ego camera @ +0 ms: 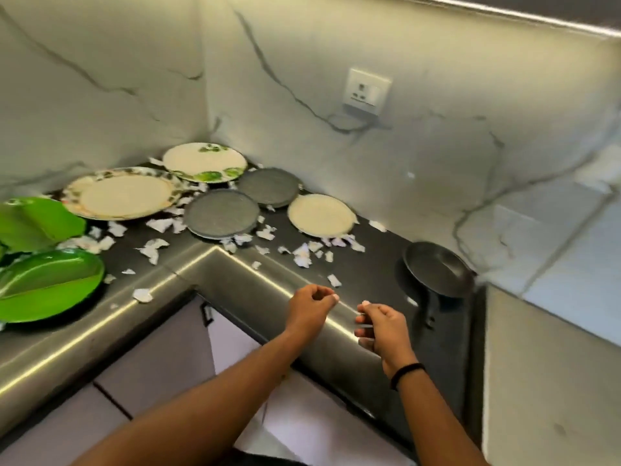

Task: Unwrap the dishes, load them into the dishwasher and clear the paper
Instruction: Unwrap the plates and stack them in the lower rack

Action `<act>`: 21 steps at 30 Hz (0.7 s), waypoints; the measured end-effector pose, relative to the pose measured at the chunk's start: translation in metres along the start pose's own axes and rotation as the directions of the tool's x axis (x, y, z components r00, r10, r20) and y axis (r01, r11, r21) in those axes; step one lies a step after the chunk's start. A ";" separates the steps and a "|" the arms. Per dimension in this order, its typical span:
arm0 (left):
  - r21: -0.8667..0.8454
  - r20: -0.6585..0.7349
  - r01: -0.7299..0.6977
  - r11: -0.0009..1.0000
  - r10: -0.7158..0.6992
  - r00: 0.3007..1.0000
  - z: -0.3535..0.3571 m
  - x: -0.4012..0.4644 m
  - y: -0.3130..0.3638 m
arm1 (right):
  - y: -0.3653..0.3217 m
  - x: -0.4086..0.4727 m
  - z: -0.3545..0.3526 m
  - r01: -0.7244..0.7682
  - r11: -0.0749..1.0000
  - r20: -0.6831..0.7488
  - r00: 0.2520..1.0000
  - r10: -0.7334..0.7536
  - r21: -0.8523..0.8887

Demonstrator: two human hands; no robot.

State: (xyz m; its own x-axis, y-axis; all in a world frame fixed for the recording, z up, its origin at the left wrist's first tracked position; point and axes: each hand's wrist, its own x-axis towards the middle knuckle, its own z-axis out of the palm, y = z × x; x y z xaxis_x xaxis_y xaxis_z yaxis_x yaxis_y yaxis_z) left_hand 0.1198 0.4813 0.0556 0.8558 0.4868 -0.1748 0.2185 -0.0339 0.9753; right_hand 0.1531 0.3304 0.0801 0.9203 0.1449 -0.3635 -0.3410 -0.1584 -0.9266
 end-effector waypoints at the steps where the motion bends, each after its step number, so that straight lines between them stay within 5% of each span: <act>1: 0.004 -0.030 0.001 1.000 -0.001 1.000 -0.019 0.014 0.002 | -0.008 0.010 0.022 -0.001 1.000 0.027 1.000 0.002 -0.016; 9: -0.025 -0.314 0.042 0.999 -0.048 0.948 -0.190 0.143 -0.006 | -0.063 0.097 0.228 0.044 0.983 0.258 0.966 0.004 -0.180; 15: 0.071 -0.371 0.120 0.990 -0.086 0.925 -0.265 0.213 -0.010 | -0.077 0.158 0.319 0.065 0.985 0.215 0.976 -0.030 -0.159; 21: 0.199 -0.423 0.174 0.964 -0.075 0.903 -0.300 0.266 -0.024 | -0.089 0.196 0.354 0.211 0.841 0.185 0.973 -0.135 -0.498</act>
State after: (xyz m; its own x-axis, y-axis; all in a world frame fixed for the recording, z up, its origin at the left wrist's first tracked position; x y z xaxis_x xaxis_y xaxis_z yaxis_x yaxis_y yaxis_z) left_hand 0.2018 0.8735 0.0263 0.5583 0.8112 -0.1739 0.4528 -0.1222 0.8832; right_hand 0.2956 0.7187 0.0572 0.9063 0.3434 -0.2465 0.0033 -0.5890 -0.8081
